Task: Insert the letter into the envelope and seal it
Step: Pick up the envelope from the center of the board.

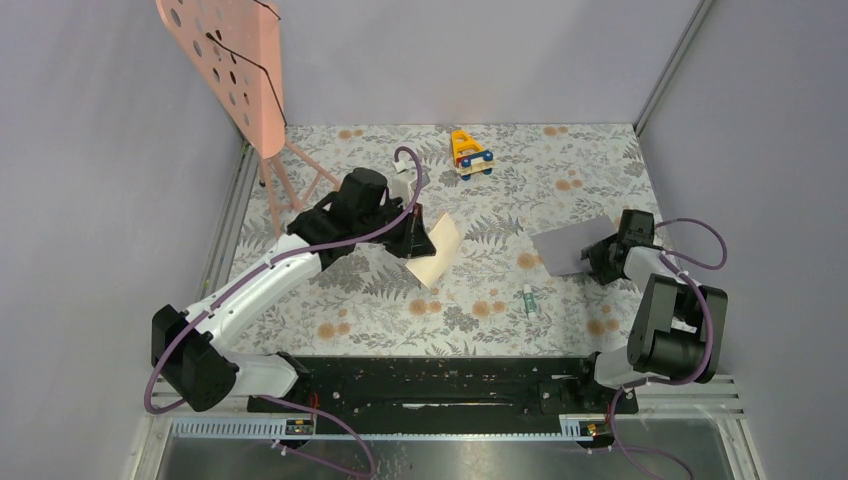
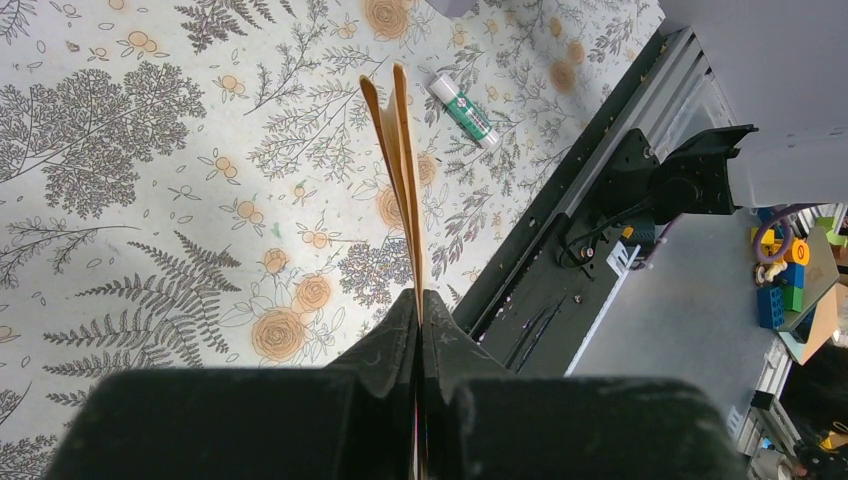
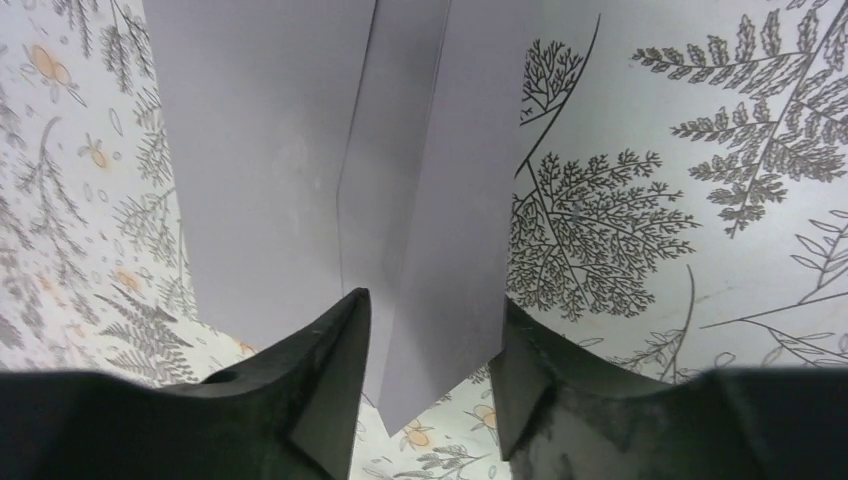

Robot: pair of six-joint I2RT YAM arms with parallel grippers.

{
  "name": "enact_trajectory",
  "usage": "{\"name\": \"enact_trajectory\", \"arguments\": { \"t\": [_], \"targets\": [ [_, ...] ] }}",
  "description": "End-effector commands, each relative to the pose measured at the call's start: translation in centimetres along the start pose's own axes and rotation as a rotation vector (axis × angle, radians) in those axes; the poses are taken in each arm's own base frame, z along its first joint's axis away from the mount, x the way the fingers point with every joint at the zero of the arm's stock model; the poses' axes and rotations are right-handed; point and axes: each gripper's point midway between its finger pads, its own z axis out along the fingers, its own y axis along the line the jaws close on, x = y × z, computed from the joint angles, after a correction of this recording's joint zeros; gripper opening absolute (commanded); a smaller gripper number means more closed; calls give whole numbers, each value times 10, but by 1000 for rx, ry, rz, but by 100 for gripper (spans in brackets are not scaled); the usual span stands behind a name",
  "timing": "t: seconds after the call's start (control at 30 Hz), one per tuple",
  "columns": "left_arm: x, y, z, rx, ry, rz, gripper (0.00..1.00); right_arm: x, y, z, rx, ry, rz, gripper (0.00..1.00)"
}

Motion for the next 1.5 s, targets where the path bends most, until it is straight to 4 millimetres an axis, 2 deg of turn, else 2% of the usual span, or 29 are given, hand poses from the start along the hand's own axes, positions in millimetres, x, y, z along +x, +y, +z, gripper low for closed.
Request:
{"name": "enact_trajectory", "arguments": {
  "t": [0.0, 0.07, 0.1, 0.13, 0.27, 0.33, 0.4, 0.47, 0.63, 0.7, 0.77, 0.9, 1.03, 1.13, 1.3, 1.47],
  "targets": [
    [-13, -10, -7, 28, -38, 33, 0, -13, 11, 3, -39, -41, 8, 45],
    [-13, -11, -8, 27, -40, 34, 0, -14, 11, 3, -42, -43, -4, 30],
    [-14, -10, -7, 27, -40, 33, 0, -15, 11, 2, -43, -45, -18, 13],
    [-15, -11, -8, 28, -39, 33, 0, -16, 12, -1, -45, -46, -33, 0],
    [-24, -11, -14, -7, -40, 31, 0, -22, 20, -35, -71, -61, -105, 0],
    [-31, -11, -18, -31, -50, 34, 0, -25, 27, -62, -97, -90, -171, 0],
    [-40, -13, -23, -43, -72, 40, 0, -32, 28, -92, -63, -144, -264, 0],
    [-49, -16, -28, -42, -96, 38, 0, -30, 28, -123, -28, -157, -362, 0],
    [-69, -18, -36, -1, -120, -30, 0, -20, 65, -187, -63, -216, -577, 0],
    [-78, -11, -42, -27, -150, -56, 0, -9, 84, -201, -52, -202, -692, 0],
    [-83, -1, -49, -77, -187, -79, 0, 13, 106, -212, -68, -164, -826, 0],
    [-89, 25, -72, -183, -269, -158, 0, 47, 138, -222, -42, -124, -1025, 0],
    [-84, 36, -89, -216, -309, -192, 0, 79, 169, -222, -92, -70, -1118, 0],
    [-77, 39, -93, -227, -309, -204, 0, 99, 184, -221, -84, -51, -1190, 0],
    [-67, 47, -91, -235, -288, -230, 0, 122, 194, -213, 51, -74, -1313, 0],
    [-62, 53, -89, -226, -293, -249, 0, 156, 197, -182, 132, -51, -1391, 0]
  ]
}}
